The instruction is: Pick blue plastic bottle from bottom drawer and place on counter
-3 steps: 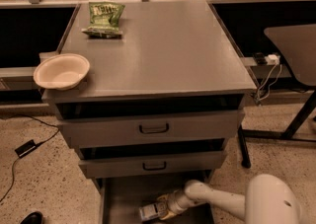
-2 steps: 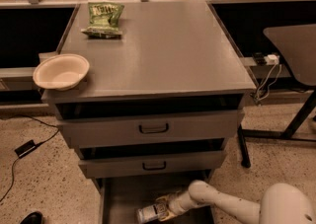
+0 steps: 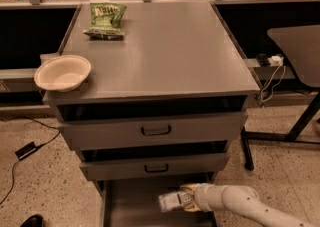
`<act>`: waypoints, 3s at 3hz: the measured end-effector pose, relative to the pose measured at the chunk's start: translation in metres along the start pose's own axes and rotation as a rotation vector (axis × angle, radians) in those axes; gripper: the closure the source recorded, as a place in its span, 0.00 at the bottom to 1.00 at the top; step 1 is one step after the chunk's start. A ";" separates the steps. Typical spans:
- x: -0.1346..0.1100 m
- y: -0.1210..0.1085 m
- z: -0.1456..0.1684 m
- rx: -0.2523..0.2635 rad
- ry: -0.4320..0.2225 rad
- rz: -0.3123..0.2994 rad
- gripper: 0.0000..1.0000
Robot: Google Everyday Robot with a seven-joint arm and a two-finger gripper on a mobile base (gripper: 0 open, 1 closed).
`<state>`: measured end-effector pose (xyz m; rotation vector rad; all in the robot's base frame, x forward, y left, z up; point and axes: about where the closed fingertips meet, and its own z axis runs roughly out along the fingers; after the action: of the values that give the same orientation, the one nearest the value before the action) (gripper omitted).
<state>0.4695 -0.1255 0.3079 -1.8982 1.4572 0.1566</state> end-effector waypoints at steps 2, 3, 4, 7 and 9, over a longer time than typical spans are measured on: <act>-0.096 -0.007 -0.142 0.100 0.096 -0.051 1.00; -0.134 -0.002 -0.184 0.080 0.119 -0.062 1.00; -0.134 -0.002 -0.184 0.080 0.119 -0.062 1.00; -0.177 -0.183 -0.312 0.048 0.048 0.026 1.00; -0.225 -0.293 -0.370 -0.041 0.084 0.004 1.00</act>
Offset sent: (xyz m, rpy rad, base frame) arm -0.1920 0.0098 0.3466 -0.1671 -0.1870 0.1356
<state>0.5293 -0.1435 0.8269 -1.9556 1.5242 0.1103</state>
